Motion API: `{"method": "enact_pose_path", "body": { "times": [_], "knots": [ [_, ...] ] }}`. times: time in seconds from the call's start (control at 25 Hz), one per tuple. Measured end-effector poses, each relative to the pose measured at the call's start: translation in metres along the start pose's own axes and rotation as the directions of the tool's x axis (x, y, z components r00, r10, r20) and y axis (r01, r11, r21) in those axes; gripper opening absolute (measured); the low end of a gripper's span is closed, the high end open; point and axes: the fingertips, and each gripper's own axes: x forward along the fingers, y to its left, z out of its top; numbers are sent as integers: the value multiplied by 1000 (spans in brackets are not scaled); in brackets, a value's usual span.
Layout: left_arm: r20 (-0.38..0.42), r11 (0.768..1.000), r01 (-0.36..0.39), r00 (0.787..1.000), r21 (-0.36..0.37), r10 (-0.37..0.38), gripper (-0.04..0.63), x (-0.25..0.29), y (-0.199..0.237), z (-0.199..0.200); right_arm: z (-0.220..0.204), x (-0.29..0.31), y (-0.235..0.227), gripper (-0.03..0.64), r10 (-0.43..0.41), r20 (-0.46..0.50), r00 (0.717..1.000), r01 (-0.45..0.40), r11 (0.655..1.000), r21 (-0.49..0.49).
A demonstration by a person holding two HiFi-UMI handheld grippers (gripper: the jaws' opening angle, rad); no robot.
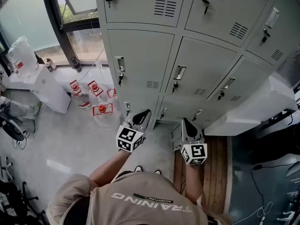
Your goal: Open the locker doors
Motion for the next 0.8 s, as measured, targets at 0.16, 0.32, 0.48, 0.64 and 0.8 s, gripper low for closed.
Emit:
{"method": "enact_pose_path", "body": {
  "times": [0.16,0.32,0.48,0.64,0.8],
  "knots": [
    [29,1000,-13,999,18,12,6,2,-12,16,7,-3,-8,11,17,28,999,-18,1000,2],
    [17,999,-17,1000,28,17,6,-1,-22,9,-2,-6,-11,11,26,42,999,-28,998,58],
    [-6,999,-34,999,10,34,6,-7,-24,-6,-11,-5,-4,11,44,32,998,-46,997,67],
    [-8,999,-37,999,14,37,6,-7,-23,-7,-3,-5,2,9,59,55,997,-62,997,48],
    [14,999,-27,1000,24,26,6,-10,-28,-2,2,-11,7,11,63,71,995,-66,997,38]
  ]
}}
